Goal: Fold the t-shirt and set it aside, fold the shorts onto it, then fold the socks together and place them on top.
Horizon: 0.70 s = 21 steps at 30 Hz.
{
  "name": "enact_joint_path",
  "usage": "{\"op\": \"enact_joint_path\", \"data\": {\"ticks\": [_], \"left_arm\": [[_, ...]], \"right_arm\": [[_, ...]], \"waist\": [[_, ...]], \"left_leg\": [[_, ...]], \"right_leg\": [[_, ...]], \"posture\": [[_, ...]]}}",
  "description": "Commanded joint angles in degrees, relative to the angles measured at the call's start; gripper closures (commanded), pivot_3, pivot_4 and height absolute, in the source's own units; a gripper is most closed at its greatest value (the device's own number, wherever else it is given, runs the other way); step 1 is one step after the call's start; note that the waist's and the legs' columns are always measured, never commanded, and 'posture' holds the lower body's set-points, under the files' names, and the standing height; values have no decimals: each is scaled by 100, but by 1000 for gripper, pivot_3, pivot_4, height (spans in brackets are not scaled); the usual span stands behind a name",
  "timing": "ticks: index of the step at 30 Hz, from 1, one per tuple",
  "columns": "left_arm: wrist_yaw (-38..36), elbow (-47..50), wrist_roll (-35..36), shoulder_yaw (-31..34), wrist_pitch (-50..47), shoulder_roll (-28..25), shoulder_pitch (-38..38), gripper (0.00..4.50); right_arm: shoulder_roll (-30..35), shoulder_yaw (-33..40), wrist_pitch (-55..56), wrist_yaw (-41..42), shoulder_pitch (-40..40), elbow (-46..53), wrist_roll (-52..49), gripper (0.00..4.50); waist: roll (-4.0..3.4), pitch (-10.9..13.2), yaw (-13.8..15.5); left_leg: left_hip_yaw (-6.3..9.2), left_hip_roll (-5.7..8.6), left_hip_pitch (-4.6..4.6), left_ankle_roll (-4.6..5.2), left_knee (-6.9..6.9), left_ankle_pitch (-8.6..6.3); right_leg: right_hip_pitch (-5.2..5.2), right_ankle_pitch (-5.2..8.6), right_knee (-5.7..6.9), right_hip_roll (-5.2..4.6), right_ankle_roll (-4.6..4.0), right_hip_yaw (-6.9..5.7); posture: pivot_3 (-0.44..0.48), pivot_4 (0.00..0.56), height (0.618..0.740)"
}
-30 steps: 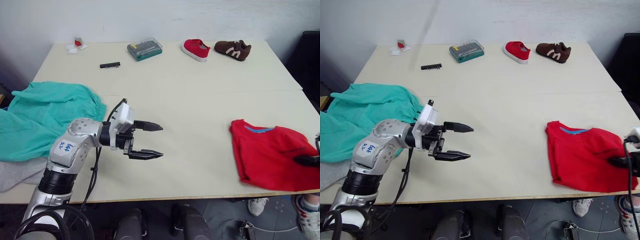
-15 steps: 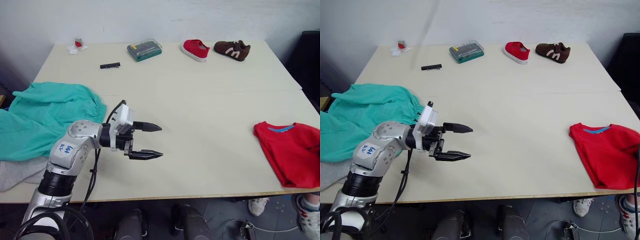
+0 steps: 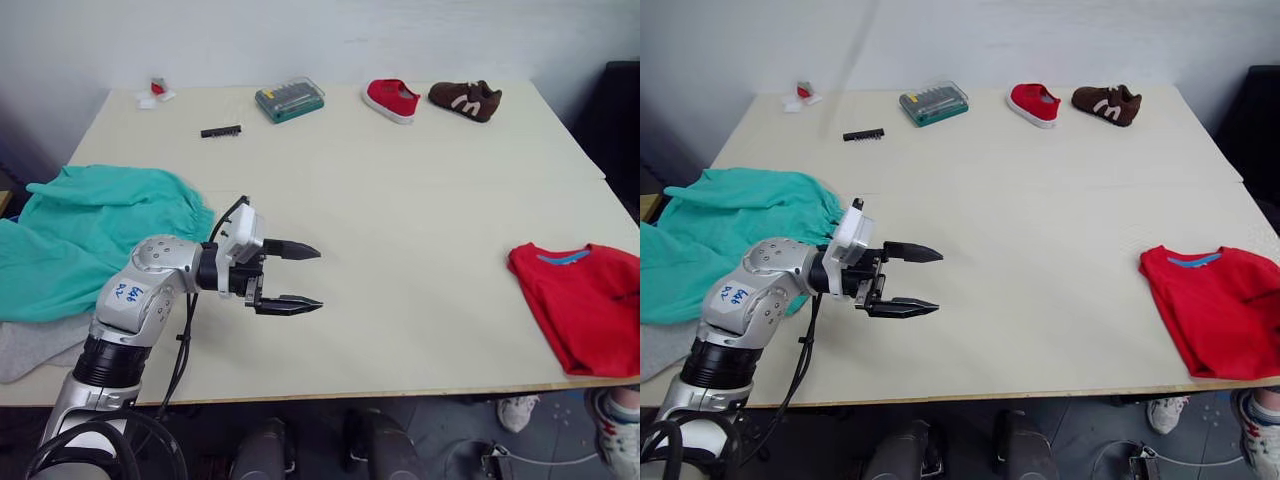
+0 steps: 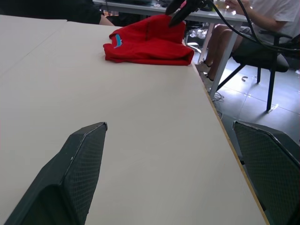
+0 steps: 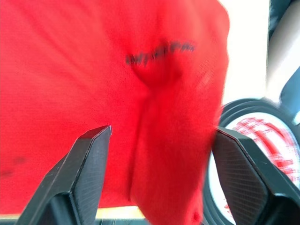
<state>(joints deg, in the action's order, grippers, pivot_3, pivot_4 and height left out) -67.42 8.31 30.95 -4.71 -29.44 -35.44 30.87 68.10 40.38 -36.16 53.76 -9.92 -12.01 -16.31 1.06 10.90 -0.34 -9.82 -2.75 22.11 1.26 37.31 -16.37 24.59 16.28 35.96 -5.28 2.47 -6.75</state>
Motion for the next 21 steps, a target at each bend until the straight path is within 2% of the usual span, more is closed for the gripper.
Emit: {"op": "enact_joint_path", "data": {"ticks": [1, 5, 8, 10, 17, 19, 21], "left_arm": [[-17, 65, 31, 30, 56, 30, 95, 0], [-35, 24, 16, 18, 65, 50, 108, 0], [-37, 14, 14, 43, 48, 20, 131, 0], [-18, 13, 16, 76, 25, -12, 140, 0], [228, 199, 51, 327, -144, -295, -131, 0], [351, 292, 93, 476, -236, -381, -258, 0], [696, 571, 175, 1007, -472, -627, -715, 0]], "right_arm": [[-313, 530, -939, 240, -93, 1668, -819, 1186], [-526, 561, -1437, 191, 24, 2747, -1302, 1186], [-523, 606, -1748, 150, 217, 3021, -1580, 578], [-533, 622, -1986, 217, 446, 3217, -1960, 22], [-661, -168, -2411, 212, 1519, 4228, -3577, 22], [-773, -547, -2388, 72, 1866, 4424, -3912, 22], [-1214, -1383, -2221, -105, 2589, 4657, -4272, 22]], "waist": [[2, 1, 4], [1, 1, 32], [2, 2, 56], [2, 1, 59], [6, 3, 9], [8, 5, 6], [15, 9, -24]], "left_leg": [[1, -2, -1, -2, 0, 0], [8, 1, 2, -5, -4, 2], [8, 3, 6, 11, -2, 3], [8, 8, 10, 19, 0, -3], [8, 2, 7, 14, -3, -11], [10, 2, 7, 14, -2, -11], [10, 3, 7, 15, -1, -11]], "right_leg": [[-1, -1, 0, 3, -1, 0], [1, -2, 0, 4, -3, 1], [0, -2, -5, 2, -3, 0], [0, -6, -6, -4, 4, 0], [2, -7, -6, -1, 6, -2], [2, -6, -6, 0, 5, -3], [2, -6, -6, -2, 5, -2]], "posture": [[0, 150, 740], [0, 150, 740], [0, 150, 740], [0, 150, 740], [0, 150, 740], [0, 150, 740], [0, 150, 740]]}}
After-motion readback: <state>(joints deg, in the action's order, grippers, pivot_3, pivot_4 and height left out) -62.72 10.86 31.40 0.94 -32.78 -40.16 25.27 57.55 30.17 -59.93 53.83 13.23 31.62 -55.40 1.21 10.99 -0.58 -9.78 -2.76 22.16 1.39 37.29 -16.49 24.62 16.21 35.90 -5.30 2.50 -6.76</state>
